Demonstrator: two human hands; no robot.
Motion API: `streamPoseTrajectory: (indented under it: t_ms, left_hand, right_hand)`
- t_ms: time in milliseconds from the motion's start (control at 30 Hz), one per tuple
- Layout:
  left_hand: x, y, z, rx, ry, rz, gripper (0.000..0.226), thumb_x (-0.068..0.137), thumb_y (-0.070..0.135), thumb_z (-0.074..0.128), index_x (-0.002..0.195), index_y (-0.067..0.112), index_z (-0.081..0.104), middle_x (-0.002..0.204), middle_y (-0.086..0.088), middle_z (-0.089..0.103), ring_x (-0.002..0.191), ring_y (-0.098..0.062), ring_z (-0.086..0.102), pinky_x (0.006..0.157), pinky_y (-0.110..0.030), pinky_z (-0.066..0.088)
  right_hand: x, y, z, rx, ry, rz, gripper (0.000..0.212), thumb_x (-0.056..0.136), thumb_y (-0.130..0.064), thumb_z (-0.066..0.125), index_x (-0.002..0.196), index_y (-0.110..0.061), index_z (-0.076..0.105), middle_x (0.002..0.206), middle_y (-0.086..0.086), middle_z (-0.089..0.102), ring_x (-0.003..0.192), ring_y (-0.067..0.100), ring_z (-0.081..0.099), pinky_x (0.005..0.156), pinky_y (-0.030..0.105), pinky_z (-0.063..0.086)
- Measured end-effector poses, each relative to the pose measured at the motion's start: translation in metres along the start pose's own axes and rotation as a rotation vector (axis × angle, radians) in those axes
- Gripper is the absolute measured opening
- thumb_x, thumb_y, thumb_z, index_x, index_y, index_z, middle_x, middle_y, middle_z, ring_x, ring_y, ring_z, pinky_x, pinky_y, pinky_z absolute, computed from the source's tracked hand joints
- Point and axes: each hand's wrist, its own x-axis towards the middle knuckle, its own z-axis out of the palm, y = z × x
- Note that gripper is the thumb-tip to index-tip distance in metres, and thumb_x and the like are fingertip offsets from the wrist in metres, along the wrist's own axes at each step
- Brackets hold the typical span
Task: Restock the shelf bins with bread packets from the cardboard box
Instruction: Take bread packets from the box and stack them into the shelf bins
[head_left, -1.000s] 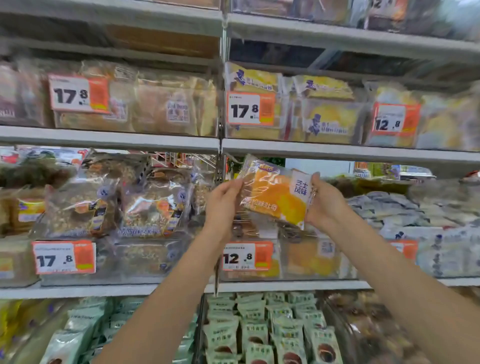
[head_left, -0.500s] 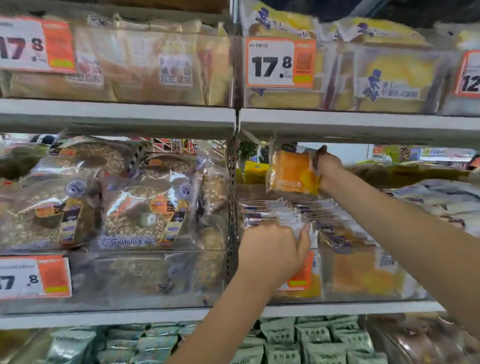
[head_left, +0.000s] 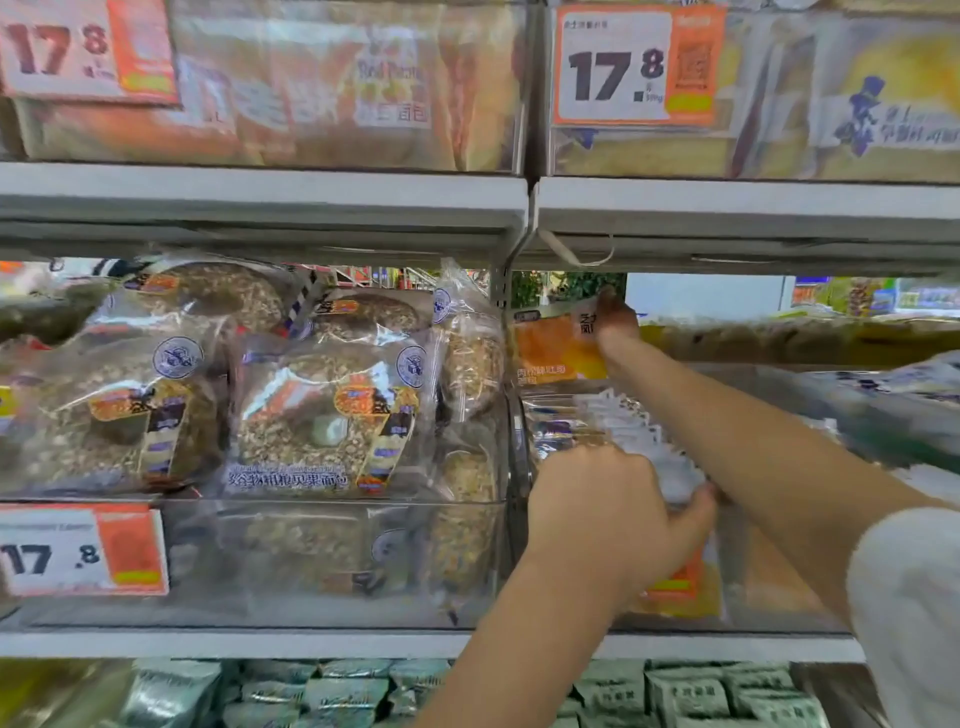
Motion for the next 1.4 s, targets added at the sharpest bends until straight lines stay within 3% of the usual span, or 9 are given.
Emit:
streamPoseTrajectory:
  t_ms: [133,333,500,767,867,967,1100,1233,1400]
  left_hand:
    - [0.001,-0.001,0.000,0.058,0.042,-0.063,0.065,0.084,0.066,0.033,0.044,0.018,0.016,0.040,0.005,0.012,0.034,-0.013,0.013,0.044,-0.018,0.004]
    - [0.001,0.000,0.004,-0.013,0.042,0.006,0.060,0.088,0.061,0.030,0.049,0.016,0.031,0.045,0.001,0.033,0.040,-0.013,0.027,0.044,-0.023,0.014]
    - [0.002,0.000,0.002,-0.017,-0.004,-0.005,0.060,0.093,0.059,0.035,0.052,0.015,0.034,0.049,-0.001,0.036,0.043,-0.015,0.031,0.044,-0.024,0.017]
    - [0.005,0.000,-0.003,0.059,-0.108,-0.003,0.061,0.093,0.062,0.031,0.054,0.014,0.037,0.051,-0.001,0.038,0.047,-0.018,0.040,0.044,-0.024,0.023]
    - [0.003,0.001,-0.011,0.072,-0.154,0.014,0.055,0.095,0.059,0.029,0.078,0.013,0.054,0.073,-0.005,0.057,0.075,-0.025,0.059,0.054,-0.028,0.039]
    - [-0.016,0.002,-0.014,0.135,0.036,0.178,0.047,0.095,0.042,0.037,0.116,0.007,0.060,0.119,-0.012,0.063,0.113,-0.030,0.056,0.094,-0.043,0.045]
    - [-0.092,0.034,0.004,0.030,0.353,0.442,0.024,0.090,0.021,0.043,0.105,0.007,0.055,0.105,-0.011,0.064,0.095,-0.027,0.055,0.084,-0.039,0.040]
    - [-0.193,0.066,0.044,-0.020,0.121,0.482,0.023,0.081,0.020,0.049,0.102,0.010,0.049,0.094,-0.006,0.062,0.083,-0.022,0.054,0.070,-0.031,0.038]
    - [-0.304,0.101,0.079,-0.232,-0.349,0.229,0.032,0.072,0.024,0.044,0.100,0.016,0.056,0.093,-0.001,0.066,0.085,-0.019,0.062,0.073,-0.027,0.050]
  right_hand:
    - [0.017,0.017,-0.005,-0.082,-0.070,0.039,0.036,0.101,-0.030,0.032,0.120,-0.007,0.052,0.121,0.017,0.061,0.109,0.033,0.060,0.094,0.044,0.050]
    - [0.002,0.020,-0.016,-0.058,0.005,0.065,0.026,0.097,-0.033,0.050,0.111,-0.012,0.046,0.113,0.010,0.061,0.108,0.024,0.057,0.097,0.039,0.048]
    - [-0.003,0.021,-0.009,-0.217,-0.054,0.063,0.037,0.101,-0.024,0.040,0.127,0.000,0.046,0.124,0.015,0.055,0.115,0.031,0.054,0.100,0.043,0.045]
    - [-0.026,0.013,-0.056,0.124,-0.043,0.273,0.021,0.098,-0.014,0.041,0.111,-0.006,0.055,0.103,0.012,0.069,0.089,0.025,0.068,0.081,0.040,0.057]
    - [-0.087,0.000,-0.096,0.136,0.044,0.161,0.021,0.094,-0.015,0.043,0.111,-0.005,0.051,0.092,0.010,0.063,0.076,0.024,0.063,0.063,0.027,0.058]
    - [-0.189,-0.010,-0.135,0.227,0.217,-0.064,0.021,0.092,-0.008,0.046,0.111,-0.016,0.041,0.085,-0.002,0.058,0.064,0.009,0.053,0.053,0.018,0.045]
    - [-0.327,0.020,-0.164,0.262,0.213,-0.263,0.018,0.092,0.000,0.046,0.101,-0.016,0.047,0.081,-0.003,0.064,0.078,0.009,0.063,0.075,0.021,0.051]
    - [-0.408,0.098,-0.179,0.256,0.104,-0.078,0.014,0.095,0.007,0.042,0.090,-0.002,0.051,0.065,0.003,0.058,0.058,0.009,0.055,0.054,0.019,0.048]
    - [-0.486,0.219,-0.171,-0.117,-0.285,0.400,0.018,0.095,-0.001,0.043,0.090,-0.014,0.054,0.082,0.011,0.063,0.058,0.011,0.057,0.050,0.018,0.045]
